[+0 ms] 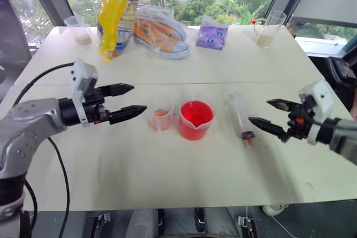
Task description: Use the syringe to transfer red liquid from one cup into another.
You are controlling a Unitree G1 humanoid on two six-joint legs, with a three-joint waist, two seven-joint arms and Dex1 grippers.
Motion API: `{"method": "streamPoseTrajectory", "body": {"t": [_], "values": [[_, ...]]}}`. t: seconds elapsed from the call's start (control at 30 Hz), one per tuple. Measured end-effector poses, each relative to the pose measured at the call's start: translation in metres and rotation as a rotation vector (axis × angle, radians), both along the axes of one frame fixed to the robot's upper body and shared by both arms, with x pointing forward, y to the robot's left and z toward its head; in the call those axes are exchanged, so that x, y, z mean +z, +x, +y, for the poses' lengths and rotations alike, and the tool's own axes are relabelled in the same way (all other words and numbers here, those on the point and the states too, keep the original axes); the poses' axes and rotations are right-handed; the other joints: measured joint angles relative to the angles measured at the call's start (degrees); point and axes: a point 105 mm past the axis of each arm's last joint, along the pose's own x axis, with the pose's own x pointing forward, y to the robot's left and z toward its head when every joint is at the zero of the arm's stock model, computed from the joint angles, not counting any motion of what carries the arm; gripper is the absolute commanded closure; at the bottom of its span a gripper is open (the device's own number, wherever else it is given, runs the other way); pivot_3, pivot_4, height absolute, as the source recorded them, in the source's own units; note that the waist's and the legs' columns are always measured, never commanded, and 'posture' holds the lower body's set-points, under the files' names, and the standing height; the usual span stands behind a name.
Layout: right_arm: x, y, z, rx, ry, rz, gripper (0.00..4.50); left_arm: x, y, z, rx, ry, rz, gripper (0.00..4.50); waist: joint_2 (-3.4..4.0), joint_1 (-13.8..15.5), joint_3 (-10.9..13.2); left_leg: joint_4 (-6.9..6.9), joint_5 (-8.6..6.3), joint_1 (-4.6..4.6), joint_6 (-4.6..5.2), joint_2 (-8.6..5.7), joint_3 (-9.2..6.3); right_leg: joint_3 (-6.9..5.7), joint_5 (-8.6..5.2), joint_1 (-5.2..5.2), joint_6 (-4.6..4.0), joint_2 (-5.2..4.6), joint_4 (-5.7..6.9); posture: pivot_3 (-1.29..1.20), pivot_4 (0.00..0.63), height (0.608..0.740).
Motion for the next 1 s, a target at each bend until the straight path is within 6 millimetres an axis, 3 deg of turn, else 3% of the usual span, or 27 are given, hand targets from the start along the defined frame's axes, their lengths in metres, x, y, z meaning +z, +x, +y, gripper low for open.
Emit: {"method": "streamPoseTrajectory", "body": {"t": [0.23,0.4,0.73,1.0], "values": [[0.018,0.049,0.018,-0.079,0.073,0.329,0.11,0.006,0.009,-0.016,-0.225,0.057,-0.056,0.13,-0.02,-0.26,0.08,0.0,0.0,-0.26,0.03,0.0,0.09,0.05,0.01,-0.27,0.0,-0.02,0.02,0.0,0.15,0.74],[0.009,0.067,0.022,-0.176,-0.009,0.472,0.11,0.002,0.014,-0.024,-0.253,0.038,-0.075,0.13,-0.05,-0.12,0.07,0.09,-0.06,-0.91,0.15,-0.07,0.15,0.05,0.16,-0.78,0.26,-0.08,0.04,0.0,0.15,0.74],[-0.022,0.078,0.018,-0.213,-0.195,0.587,0.11,-0.005,0.008,-0.027,-0.265,0.035,-0.09,0.13,-0.04,-0.21,0.07,0.12,-0.12,-0.97,0.26,-0.08,0.25,0.04,0.29,-0.83,0.5,-0.09,0.01,0.0,0.15,0.74],[-0.038,0.079,0.032,-0.151,-0.241,0.637,0.11,-0.002,0.008,-0.027,-0.235,0.024,-0.117,0.13,-0.04,-1.12,0.07,0.14,-0.09,-0.93,0.21,-0.06,0.23,0.04,0.3,-0.82,0.53,-0.07,0.13,0.0,0.15,0.74]]}}
